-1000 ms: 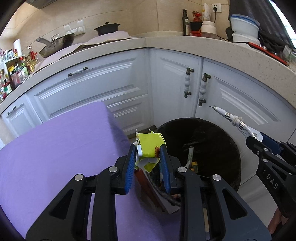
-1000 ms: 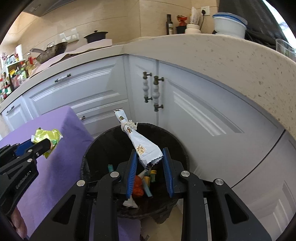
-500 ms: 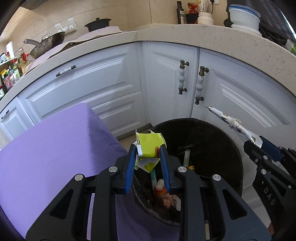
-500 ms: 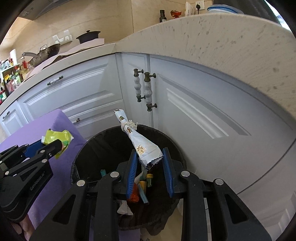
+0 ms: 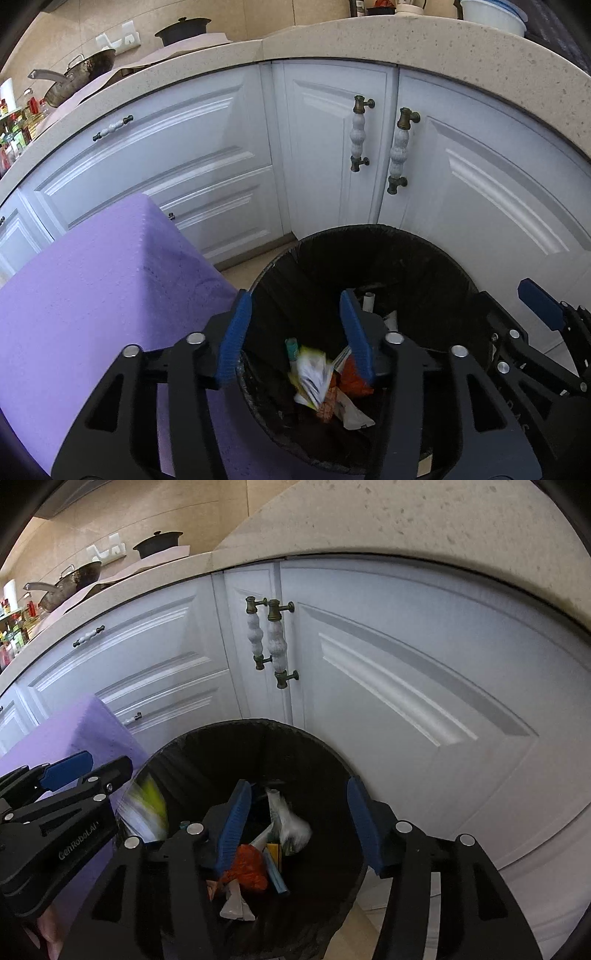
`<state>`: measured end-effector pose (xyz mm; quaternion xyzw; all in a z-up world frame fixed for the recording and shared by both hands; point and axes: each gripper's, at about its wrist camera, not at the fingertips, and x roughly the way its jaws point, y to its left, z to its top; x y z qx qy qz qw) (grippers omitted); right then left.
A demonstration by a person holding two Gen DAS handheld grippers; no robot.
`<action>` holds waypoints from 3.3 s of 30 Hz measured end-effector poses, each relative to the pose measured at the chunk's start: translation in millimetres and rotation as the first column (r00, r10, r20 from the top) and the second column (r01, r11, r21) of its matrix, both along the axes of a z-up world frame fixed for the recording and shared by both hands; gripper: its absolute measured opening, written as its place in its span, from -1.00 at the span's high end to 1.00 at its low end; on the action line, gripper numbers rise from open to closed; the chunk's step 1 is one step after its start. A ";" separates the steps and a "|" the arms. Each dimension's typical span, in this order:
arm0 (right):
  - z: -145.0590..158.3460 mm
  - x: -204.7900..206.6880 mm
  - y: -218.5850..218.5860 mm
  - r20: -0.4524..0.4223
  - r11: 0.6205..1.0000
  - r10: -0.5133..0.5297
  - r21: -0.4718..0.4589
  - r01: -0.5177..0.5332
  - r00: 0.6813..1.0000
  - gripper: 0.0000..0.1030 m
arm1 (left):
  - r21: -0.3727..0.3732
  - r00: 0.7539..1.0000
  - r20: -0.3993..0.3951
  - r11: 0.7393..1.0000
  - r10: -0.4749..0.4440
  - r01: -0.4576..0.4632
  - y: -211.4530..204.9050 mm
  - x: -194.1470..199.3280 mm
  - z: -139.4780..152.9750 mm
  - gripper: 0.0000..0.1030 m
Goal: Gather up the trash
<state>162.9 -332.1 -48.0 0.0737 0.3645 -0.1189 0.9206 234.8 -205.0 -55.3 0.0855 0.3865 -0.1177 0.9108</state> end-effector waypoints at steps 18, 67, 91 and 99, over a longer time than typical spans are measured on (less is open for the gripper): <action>29.9 -30.2 4.0 0.051 0.999 -0.027 -0.044 0.029 0.998 -0.32 | -0.052 0.997 0.074 0.999 0.011 -0.007 28.1 -44.7 37.2 -0.32; 95.8 -154.5 68.2 0.225 0.989 -0.019 -0.138 0.051 0.974 -0.60 | -0.149 0.979 0.190 0.988 0.078 -0.050 122.1 -174.2 86.6 -0.61; 98.8 -157.5 68.0 0.235 0.988 -0.021 -0.143 0.056 0.972 -0.61 | -0.151 0.978 0.191 0.987 0.080 -0.052 123.5 -176.1 87.4 -0.61; 99.4 -158.0 69.1 0.236 0.988 -0.021 -0.144 0.056 0.971 -0.61 | -0.150 0.978 0.192 0.987 0.081 -0.052 124.6 -176.4 87.3 -0.61</action>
